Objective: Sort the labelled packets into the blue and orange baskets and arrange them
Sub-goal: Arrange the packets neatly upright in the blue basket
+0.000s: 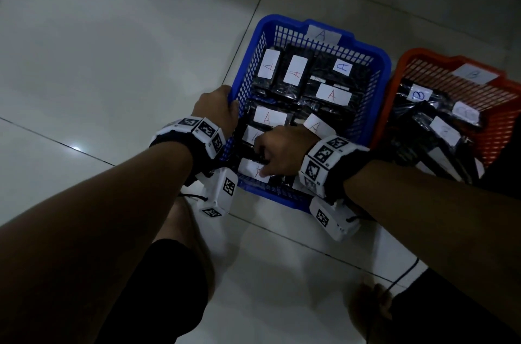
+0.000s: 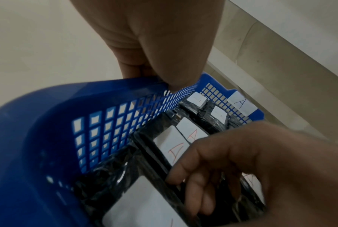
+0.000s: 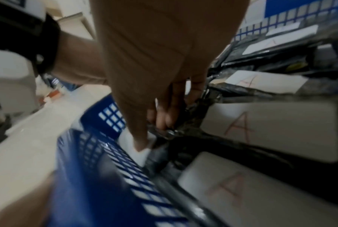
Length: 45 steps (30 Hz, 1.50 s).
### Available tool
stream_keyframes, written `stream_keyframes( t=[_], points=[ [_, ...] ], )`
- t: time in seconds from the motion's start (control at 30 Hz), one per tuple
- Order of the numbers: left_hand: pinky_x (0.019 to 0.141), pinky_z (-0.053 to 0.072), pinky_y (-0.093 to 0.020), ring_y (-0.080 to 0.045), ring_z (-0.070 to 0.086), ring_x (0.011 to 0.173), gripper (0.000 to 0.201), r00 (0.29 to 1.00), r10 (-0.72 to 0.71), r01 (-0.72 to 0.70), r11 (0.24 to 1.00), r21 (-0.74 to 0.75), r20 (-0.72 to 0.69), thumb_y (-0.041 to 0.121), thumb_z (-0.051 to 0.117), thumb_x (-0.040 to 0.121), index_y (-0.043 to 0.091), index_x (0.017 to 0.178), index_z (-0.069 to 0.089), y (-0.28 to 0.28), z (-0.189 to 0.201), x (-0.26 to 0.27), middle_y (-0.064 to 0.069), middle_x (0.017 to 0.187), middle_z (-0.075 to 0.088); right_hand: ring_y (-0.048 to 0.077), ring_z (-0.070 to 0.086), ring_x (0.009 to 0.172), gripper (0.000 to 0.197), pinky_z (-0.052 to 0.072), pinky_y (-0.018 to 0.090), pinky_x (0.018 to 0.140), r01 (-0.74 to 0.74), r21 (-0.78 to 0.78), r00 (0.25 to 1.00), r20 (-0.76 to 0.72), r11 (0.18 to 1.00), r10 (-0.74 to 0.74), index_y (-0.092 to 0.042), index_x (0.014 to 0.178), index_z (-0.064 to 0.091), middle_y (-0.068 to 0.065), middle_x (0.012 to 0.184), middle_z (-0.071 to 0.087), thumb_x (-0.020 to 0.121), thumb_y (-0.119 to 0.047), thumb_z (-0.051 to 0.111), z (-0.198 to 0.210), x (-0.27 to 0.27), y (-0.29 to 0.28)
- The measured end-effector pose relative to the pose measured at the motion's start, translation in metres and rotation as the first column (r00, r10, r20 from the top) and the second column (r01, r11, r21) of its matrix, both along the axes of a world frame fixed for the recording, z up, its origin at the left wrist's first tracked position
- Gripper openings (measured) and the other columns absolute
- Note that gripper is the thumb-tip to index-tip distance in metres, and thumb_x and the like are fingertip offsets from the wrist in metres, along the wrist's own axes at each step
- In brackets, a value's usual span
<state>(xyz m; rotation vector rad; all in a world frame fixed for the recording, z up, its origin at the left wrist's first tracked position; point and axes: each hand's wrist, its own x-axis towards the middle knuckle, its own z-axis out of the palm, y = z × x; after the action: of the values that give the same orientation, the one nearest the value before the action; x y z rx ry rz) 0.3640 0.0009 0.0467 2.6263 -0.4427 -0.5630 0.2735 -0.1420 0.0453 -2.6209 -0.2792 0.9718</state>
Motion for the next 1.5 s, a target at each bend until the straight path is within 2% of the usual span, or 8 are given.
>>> stream_keyframes(
  t=[0.47, 0.57, 0.67, 0.83, 0.97, 1.1, 1.33, 1.5],
  points=[
    [0.079, 0.049, -0.035, -0.037, 0.061, 0.097, 0.033, 0.999, -0.023, 0.023, 1.0, 0.018, 0.023, 0.019, 0.047, 0.096, 0.0, 0.123, 0.051, 0.001, 0.0, -0.001, -0.022, 0.114, 0.062, 0.013, 0.062, 0.082, 0.01, 0.052, 0.027, 0.072, 0.448, 0.368, 0.886, -0.064, 0.815, -0.459, -0.02, 0.089, 0.067, -0.006, 0.084, 0.065, 0.083, -0.027, 0.071, 0.009, 0.014, -0.026],
    [0.084, 0.05, -0.041, -0.036, 0.055, 0.105, 0.045, 0.975, -0.123, 0.122, 0.992, 0.015, 0.186, 0.018, 0.056, 0.088, 0.005, 0.13, 0.047, -0.001, 0.009, -0.003, -0.02, 0.121, 0.054, 0.013, 0.061, 0.078, 0.01, 0.052, 0.028, 0.071, 0.488, 0.389, 0.858, -0.048, 0.781, -0.512, -0.018, 0.087, 0.065, -0.004, 0.083, 0.064, 0.082, -0.023, 0.072, 0.01, 0.011, -0.034],
    [0.073, 0.052, -0.042, -0.035, 0.057, 0.096, 0.029, 0.873, -0.352, 0.356, 0.933, 0.051, 0.338, 0.018, 0.061, 0.081, 0.007, 0.108, 0.062, -0.008, 0.019, -0.005, -0.016, 0.107, 0.058, 0.01, 0.058, 0.076, 0.011, 0.046, 0.022, 0.067, 0.542, 0.377, 0.807, 0.017, 0.751, -0.591, -0.021, 0.087, 0.063, -0.006, 0.08, 0.061, 0.081, -0.024, 0.072, 0.015, 0.013, -0.049],
    [0.076, 0.052, -0.035, -0.023, 0.06, 0.096, 0.03, 0.855, -0.518, 0.514, 0.854, 0.076, 0.03, 0.03, 0.066, 0.078, 0.019, 0.106, 0.064, -0.024, 0.024, -0.019, -0.002, 0.109, 0.06, 0.015, 0.058, 0.075, 0.011, 0.046, 0.024, 0.066, 0.617, 0.31, 0.715, 0.16, 0.723, -0.68, -0.018, 0.084, 0.062, -0.004, 0.075, 0.06, 0.079, -0.023, 0.07, 0.022, 0.01, -0.079],
    [0.092, 0.049, -0.035, -0.014, 0.054, 0.111, 0.056, 0.683, -0.709, 0.728, 0.68, 0.088, -0.174, 0.048, 0.075, 0.069, 0.03, 0.12, 0.061, -0.049, 0.024, -0.04, 0.005, 0.121, 0.057, 0.019, 0.063, 0.075, 0.013, 0.055, 0.031, 0.071, 0.676, 0.335, 0.617, 0.23, 0.657, -0.752, -0.016, 0.084, 0.063, 0.001, 0.075, 0.065, 0.076, -0.025, 0.07, 0.026, 0.007, -0.096],
    [0.093, 0.048, -0.036, -0.016, 0.048, 0.118, 0.065, 0.611, -0.763, 0.791, 0.591, 0.156, -0.211, 0.053, 0.078, 0.065, 0.03, 0.123, 0.059, -0.07, 0.018, -0.056, 0.003, 0.126, 0.052, 0.018, 0.062, 0.075, 0.014, 0.056, 0.034, 0.072, 0.663, 0.337, 0.631, 0.23, 0.669, -0.741, -0.015, 0.081, 0.064, -0.001, 0.074, 0.063, 0.075, -0.027, 0.068, 0.024, 0.0, -0.103],
    [0.09, 0.049, -0.041, -0.022, 0.051, 0.112, 0.061, 0.602, -0.779, 0.797, 0.572, 0.193, -0.178, 0.05, 0.076, 0.067, 0.018, 0.117, 0.06, -0.081, 0.015, -0.063, -0.002, 0.119, 0.056, 0.018, 0.063, 0.076, 0.013, 0.056, 0.032, 0.071, 0.672, 0.325, 0.64, 0.198, 0.666, -0.742, -0.015, 0.086, 0.065, -0.001, 0.077, 0.064, 0.077, -0.023, 0.069, 0.019, -0.013, -0.109],
    [0.079, 0.05, -0.03, -0.021, 0.06, 0.097, 0.042, 0.642, -0.722, 0.765, 0.629, 0.142, -0.26, 0.041, 0.067, 0.08, 0.019, 0.115, 0.059, -0.075, 0.019, -0.059, -0.002, 0.107, 0.064, 0.017, 0.064, 0.078, 0.014, 0.054, 0.029, 0.069, 0.688, 0.301, 0.643, 0.17, 0.66, -0.747, -0.016, 0.09, 0.066, 0.0, 0.081, 0.066, 0.078, -0.023, 0.07, 0.014, -0.017, -0.112]
  ],
)
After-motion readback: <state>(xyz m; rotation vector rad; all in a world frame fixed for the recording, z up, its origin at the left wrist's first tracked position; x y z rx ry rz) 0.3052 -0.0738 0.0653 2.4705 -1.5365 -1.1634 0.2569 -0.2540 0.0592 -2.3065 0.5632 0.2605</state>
